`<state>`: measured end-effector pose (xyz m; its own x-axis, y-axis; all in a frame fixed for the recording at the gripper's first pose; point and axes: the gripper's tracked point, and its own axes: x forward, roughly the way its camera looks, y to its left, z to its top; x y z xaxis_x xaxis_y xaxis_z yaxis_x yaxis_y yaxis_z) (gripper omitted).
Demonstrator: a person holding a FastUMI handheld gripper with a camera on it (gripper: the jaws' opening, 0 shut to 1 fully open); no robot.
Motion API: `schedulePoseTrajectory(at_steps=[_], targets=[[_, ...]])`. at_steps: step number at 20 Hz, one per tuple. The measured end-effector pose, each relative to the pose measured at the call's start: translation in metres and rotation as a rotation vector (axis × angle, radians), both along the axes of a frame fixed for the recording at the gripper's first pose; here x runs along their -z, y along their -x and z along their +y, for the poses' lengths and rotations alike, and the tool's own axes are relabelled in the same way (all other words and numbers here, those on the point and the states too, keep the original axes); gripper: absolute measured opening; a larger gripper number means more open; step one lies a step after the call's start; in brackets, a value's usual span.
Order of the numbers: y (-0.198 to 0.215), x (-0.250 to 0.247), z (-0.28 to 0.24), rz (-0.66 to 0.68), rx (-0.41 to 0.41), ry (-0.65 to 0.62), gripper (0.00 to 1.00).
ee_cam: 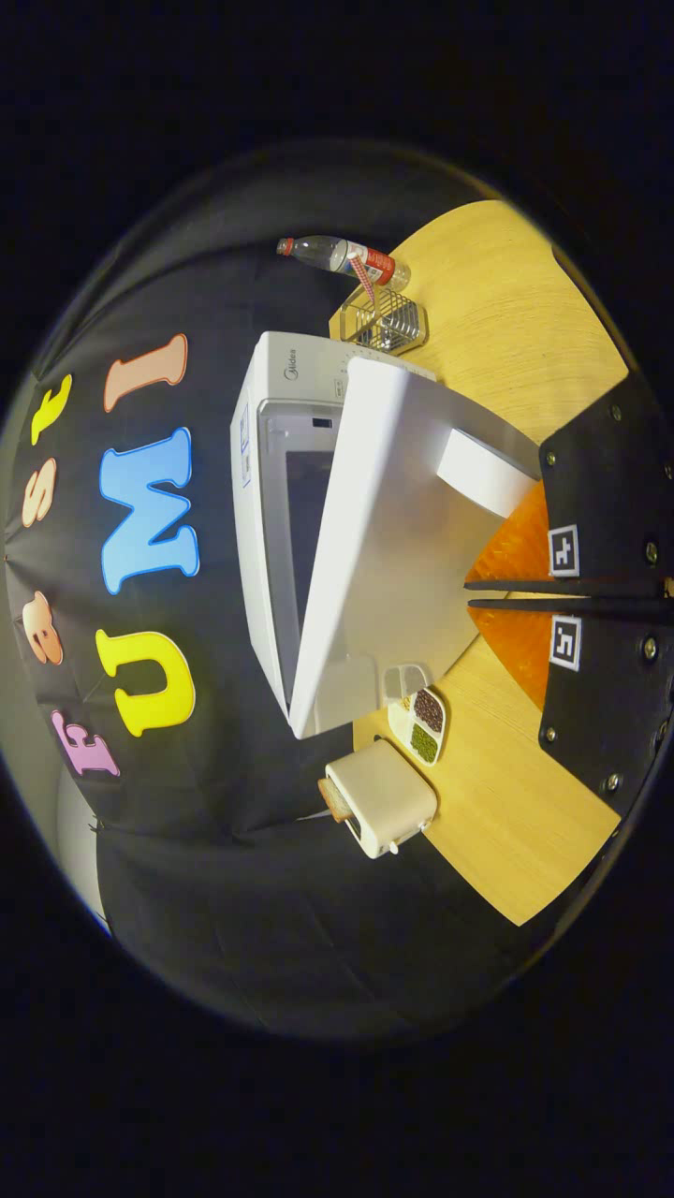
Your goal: Open the microwave, put the food inside, and close the microwave door.
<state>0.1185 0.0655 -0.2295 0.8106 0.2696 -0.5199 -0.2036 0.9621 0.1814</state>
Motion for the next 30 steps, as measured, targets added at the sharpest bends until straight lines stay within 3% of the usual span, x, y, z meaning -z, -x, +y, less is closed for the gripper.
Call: schedulePoseTrajectory(at_steps=[15,21,30], targets=[[-0.087,0.026,-0.046,-0.003,0.096,-0.016,0.01],[-0.118,0.026,-0.064,-0.056,0.132,0.04,0.01],[-0.137,0.031,-0.067,-0.064,0.185,0.048,0.01]])
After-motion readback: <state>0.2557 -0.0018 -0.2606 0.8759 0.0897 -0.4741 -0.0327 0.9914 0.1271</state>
